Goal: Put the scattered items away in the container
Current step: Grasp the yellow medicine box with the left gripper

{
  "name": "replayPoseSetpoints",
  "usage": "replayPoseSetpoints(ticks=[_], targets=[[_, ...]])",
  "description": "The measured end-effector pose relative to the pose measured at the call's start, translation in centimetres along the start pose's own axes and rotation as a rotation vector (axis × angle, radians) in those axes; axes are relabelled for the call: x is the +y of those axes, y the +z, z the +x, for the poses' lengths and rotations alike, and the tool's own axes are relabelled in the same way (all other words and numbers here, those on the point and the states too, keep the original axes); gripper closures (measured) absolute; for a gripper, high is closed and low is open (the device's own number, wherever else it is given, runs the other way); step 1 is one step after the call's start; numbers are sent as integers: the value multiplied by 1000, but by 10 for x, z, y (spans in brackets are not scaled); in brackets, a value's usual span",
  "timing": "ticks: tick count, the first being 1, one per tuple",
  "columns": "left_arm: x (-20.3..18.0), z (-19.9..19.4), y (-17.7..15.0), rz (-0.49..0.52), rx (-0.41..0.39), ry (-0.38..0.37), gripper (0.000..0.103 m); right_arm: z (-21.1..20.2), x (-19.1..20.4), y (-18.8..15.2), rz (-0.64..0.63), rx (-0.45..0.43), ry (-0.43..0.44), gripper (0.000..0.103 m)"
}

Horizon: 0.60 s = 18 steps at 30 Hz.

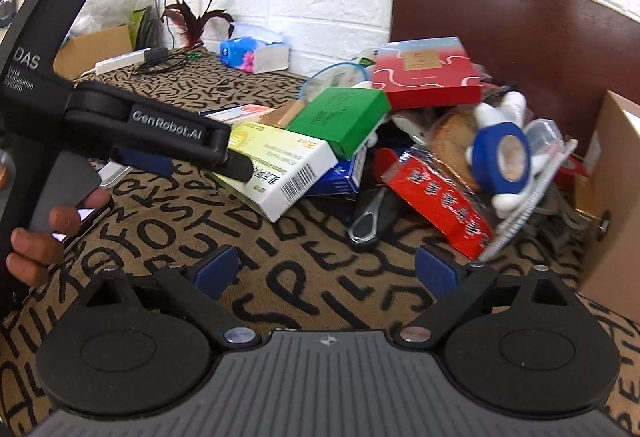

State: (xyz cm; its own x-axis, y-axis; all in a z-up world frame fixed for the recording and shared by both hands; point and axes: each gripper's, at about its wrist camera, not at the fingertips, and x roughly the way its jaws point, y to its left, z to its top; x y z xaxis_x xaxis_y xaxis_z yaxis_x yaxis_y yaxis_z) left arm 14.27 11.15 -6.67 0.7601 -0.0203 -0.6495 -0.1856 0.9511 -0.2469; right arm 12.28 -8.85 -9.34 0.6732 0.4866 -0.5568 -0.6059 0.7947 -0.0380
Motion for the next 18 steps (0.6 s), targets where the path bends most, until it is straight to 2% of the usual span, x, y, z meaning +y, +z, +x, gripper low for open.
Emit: replayPoseSetpoints(ticks=[4,9,14,17,18], targets=[[3,8,6,-10,13,-36,4,13,2,5,0,19,37,22],[7,17,10,-22,37,-105,4,23,9,11,-43,22,71,28],[6,23,16,-9,37,-127,4,33,12,17,-58,33,88,35],[6,25,18,4,48,-147,7,38,15,20,-64,30,98,39],[6,26,18,11,54,-154,11,40,17,21,-66,30,102,43]])
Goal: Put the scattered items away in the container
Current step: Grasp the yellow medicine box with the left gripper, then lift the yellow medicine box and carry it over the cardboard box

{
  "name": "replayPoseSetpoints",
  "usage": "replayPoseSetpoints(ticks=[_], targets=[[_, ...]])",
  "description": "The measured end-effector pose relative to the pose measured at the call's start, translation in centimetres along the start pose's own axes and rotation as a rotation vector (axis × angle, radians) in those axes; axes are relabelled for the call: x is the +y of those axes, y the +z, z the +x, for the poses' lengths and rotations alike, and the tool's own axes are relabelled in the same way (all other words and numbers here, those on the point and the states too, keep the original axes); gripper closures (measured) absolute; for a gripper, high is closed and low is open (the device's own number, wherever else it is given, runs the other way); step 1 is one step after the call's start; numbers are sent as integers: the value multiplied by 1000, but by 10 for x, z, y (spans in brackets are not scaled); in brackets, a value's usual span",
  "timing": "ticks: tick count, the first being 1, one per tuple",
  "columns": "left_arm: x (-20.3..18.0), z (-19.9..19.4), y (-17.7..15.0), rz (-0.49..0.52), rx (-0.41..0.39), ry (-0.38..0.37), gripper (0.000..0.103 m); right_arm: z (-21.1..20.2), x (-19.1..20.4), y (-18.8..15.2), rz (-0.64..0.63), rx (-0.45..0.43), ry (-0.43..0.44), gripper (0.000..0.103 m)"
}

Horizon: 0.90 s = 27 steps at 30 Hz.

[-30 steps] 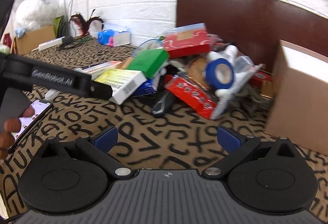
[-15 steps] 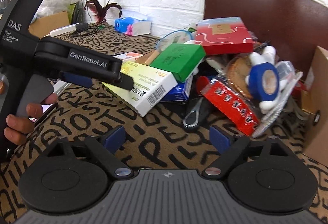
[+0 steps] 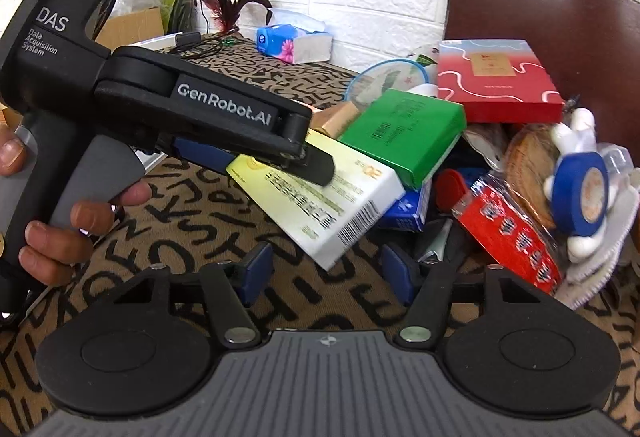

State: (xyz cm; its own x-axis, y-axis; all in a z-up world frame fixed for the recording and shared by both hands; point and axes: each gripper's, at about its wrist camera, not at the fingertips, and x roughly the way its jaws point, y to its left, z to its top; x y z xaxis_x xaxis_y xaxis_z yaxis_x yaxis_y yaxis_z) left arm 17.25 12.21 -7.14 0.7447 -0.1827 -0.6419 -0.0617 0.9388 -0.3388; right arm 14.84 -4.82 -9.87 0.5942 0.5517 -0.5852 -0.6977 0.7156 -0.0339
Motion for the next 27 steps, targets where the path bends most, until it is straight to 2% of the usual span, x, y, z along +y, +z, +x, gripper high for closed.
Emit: replayPoseSetpoints(ticks=[3,8,12,17,21,24,27], targets=[[-5,-4,-2,26,17,-3,17,0,2,1,-5,2,-27,47],[-22,-18,-11,60,50,-54,23,-26,-9,-9,22,-15,-59,48],[-52,-23,-28,99,91,-109,23,-58,-18,-26,28,-4,-95,48],[-97,-23,-59,174,170,-200,22,-106,-39,-59,103,23,-143,48],[-133,-25,-81,253,218,-284,22,-139,-52,-88,157,44,-209,43],[-150,-25,-88,293,216,-283,20,-152,-61,-104,206,47,-221,42],[-150,-19,-86,274,229,-269,17,-156,-65,-112,214,40,-235,38]])
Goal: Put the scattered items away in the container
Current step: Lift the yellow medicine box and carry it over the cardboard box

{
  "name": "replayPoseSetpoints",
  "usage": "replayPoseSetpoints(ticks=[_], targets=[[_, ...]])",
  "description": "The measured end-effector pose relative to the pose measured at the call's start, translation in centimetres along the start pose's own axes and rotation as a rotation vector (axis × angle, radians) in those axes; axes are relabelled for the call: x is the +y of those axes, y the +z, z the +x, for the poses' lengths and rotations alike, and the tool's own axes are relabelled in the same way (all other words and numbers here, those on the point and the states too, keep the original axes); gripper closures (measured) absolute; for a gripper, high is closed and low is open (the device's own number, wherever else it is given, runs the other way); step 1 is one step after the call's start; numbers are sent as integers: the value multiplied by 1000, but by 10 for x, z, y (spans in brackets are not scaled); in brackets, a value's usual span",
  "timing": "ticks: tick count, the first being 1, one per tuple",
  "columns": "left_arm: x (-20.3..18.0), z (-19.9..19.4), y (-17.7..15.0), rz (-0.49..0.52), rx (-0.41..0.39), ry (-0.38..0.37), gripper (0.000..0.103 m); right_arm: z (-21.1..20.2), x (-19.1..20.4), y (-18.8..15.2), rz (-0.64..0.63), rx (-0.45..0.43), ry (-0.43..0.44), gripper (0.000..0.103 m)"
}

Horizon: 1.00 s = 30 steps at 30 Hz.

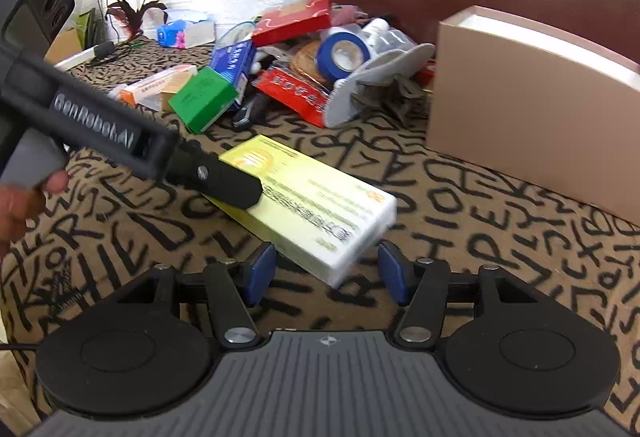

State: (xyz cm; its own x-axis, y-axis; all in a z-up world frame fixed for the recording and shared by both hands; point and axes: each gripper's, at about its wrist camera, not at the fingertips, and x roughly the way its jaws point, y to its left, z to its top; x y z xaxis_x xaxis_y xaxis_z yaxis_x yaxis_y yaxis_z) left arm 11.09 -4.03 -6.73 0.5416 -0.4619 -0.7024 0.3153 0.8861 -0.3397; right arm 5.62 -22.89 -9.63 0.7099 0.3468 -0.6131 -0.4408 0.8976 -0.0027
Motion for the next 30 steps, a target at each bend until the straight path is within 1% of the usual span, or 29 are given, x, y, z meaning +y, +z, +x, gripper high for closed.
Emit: replayPoseSetpoints(ticks=[1,5,8,9,10,14,18,22,24,27,30], targets=[[2,1,1,-11,4,1,17,0,-2,-1,5,-5,1,36],[5,8,3,-22,20,23,18,3,-3,-1,12,-12,17,36],[-2,9,4,19,28,15,28,4,-4,-1,8,-14,31,39],[-4,9,4,27,31,11,28,4,-4,0,8,-14,36,42],[-5,10,6,33,32,12,28,4,-5,0,8,-14,39,43],[-4,12,8,27,33,18,25,4,-6,0,13,-15,39,43],[-9,15,7,62,32,24,28,6,-7,0,18,-11,41,41],[-12,17,6,79,24,35,28,7,-6,0,17,-8,38,42],[-15,17,6,90,23,45,34,6,-6,0,16,-7,35,43],[-21,12,6,103,18,43,35,-1,-7,1,8,-9,26,43],[-31,6,10,116,-3,30,36,-13,-10,3,5,-30,7,43]])
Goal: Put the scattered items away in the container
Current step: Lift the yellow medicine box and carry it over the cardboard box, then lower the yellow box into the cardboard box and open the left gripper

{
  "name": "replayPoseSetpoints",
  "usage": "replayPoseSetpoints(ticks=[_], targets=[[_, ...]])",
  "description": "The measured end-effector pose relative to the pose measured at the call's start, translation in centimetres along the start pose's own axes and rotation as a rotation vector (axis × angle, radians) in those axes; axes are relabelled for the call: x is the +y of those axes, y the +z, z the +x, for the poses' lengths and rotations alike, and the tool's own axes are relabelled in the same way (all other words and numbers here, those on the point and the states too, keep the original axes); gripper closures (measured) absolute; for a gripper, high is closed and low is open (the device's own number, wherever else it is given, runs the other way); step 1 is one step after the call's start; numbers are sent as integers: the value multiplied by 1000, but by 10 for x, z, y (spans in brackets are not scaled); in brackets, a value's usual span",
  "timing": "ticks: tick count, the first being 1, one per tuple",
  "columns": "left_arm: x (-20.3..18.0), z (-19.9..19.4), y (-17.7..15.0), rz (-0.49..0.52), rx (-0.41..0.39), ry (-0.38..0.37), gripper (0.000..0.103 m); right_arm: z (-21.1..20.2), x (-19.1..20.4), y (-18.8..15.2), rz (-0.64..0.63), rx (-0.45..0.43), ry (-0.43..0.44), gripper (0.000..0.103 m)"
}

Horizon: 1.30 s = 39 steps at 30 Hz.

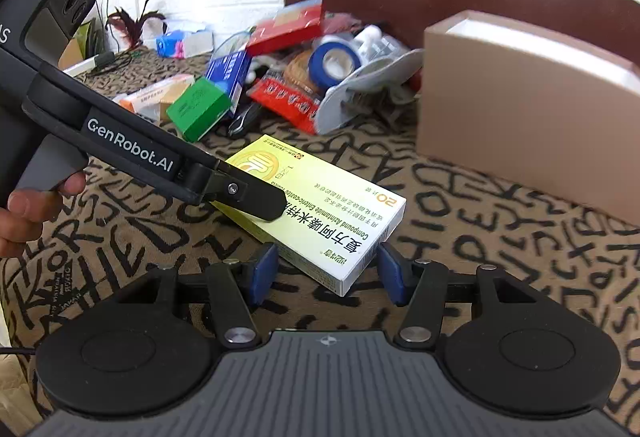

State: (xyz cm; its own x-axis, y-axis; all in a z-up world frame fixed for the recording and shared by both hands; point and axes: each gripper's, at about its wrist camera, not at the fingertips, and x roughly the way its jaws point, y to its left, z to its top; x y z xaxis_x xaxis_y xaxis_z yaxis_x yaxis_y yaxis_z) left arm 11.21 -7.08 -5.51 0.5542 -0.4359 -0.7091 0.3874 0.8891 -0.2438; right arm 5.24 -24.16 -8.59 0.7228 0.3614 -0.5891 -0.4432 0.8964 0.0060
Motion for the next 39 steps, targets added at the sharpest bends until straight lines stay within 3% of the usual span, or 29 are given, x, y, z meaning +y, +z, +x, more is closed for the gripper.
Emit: replayPoseSetpoints(ticks=[6,13,21,25,36,37,39], targets=[[-28,-12,28,53,-81,-42,38,-31,-18,17,-19,-79,-70,43],[-65,-19,87,126,-201,-84,37,-65,-53,56,-67,-189,-170,44],[-100,8,160,166,-270,-127,37,-68,-106,97,-62,-252,-280,45],[-108,39,186,149,-254,-150,37,-52,-137,109,-34,-233,-309,45],[-117,126,209,155,-131,-134,36,-7,-197,105,76,-109,-305,46],[-117,130,211,159,-127,-130,35,-4,-201,105,82,-104,-303,46],[-119,137,215,161,-117,-127,23,0,-208,106,96,-102,-296,46]])
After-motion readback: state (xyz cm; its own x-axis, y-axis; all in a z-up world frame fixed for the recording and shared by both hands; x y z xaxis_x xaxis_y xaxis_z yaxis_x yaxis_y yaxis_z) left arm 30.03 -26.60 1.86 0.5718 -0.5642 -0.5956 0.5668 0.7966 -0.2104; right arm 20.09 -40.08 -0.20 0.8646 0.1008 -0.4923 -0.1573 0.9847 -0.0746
